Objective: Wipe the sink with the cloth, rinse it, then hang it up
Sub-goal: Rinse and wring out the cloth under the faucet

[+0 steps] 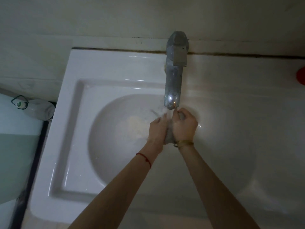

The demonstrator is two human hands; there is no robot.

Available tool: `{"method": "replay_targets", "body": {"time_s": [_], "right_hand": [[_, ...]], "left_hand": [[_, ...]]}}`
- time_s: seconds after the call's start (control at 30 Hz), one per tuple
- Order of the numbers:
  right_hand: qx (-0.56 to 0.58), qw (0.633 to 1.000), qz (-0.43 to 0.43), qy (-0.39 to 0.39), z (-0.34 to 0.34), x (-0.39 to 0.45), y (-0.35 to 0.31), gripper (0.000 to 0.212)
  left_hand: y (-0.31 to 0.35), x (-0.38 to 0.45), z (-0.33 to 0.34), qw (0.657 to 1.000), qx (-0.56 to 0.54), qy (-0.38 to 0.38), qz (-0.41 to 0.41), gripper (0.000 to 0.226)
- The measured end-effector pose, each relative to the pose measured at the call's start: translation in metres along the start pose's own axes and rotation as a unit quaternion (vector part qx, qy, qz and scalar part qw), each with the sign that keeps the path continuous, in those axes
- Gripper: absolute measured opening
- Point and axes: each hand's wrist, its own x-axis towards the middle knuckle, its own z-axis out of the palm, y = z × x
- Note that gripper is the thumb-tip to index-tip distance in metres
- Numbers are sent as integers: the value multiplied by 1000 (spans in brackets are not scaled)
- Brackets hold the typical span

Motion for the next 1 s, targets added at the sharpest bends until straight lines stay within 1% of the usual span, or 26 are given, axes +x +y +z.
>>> {"method": "replay_targets", "body": {"time_s": [0.03,0.07,0.13,0.17,0.2,0.23,0.27,0.3,0.33,0.37,0.4,0.43,0.47,0.5,0.53,0.57,0.6,0.63,0.7,0.77,0.83,0.87,0.9,0.93,0.97,1.0], "right_hand": [[6,999,32,18,5,3,1,43],[-22,999,13,34,6,0,1,42],[-60,994,-90,15,6,-12,0,36],[-43,994,-105,1,6,-14,3,34],[-13,997,-72,-14,4,-14,4,32],[25,999,6,-28,4,-8,10,27],[61,990,114,-51,5,-2,13,24],[85,969,216,-86,4,3,21,33],[113,937,299,-140,2,5,24,46],[136,911,346,-180,0,5,25,54],[146,906,345,-198,-2,4,26,53],[151,920,304,-194,-3,1,27,47],[139,949,225,-169,-5,-4,27,35],[96,978,130,-135,-8,-9,25,19],[34,993,40,-106,-9,-15,20,7],[-32,996,-30,-81,-5,-21,19,13],[-71,994,-62,-60,-1,-27,12,21],[-82,993,-69,-39,2,-31,8,28],[-56,996,-64,-13,8,-33,0,39],[-27,998,-51,3,11,-27,0,41],[-27,998,-60,5,13,-19,0,38],[-28,997,-70,-1,12,-16,-2,37],[-24,997,-70,-7,10,-14,-4,42],[-11,999,-48,-15,8,-12,-8,47],[17,1000,-5,-22,7,-9,-10,49],[38,997,58,-26,7,-7,-14,48]], "left_hand": [[2,3,0,1000,13,15,16,29],[4,6,-1,999,22,23,24,30],[6,7,-4,999,19,15,27,31],[7,6,-5,1000,7,10,19,30],[6,3,-6,1000,-5,12,10,28],[6,1,-7,1000,-16,11,3,25],[6,-2,-8,1000,-23,8,0,23],[4,-3,-9,999,-36,2,4,22],[2,-3,-10,999,-44,-1,17,21],[0,-4,-12,998,-47,3,36,19],[-2,-2,-16,997,-33,18,60,16],[-4,-1,-19,995,-5,36,91,14],[-6,1,-20,992,30,50,116,12],[-8,3,-21,988,59,62,131,10],[-9,5,-20,986,78,71,130,8],[-9,6,-18,988,74,72,116,10],[-9,8,-16,992,49,68,95,13],[-8,9,-13,995,24,60,74,16],[-4,9,-7,997,27,43,60,23],[-4,6,-5,997,25,37,56,30],[-1,0,-6,999,-34,13,34,32],[0,-1,-7,999,-35,6,36,31],[2,-1,-8,999,-25,8,42,32],[3,1,-9,999,-9,22,43,35],[5,4,-9,998,-4,42,38,37],[6,6,-8,997,16,61,36,37]]}}
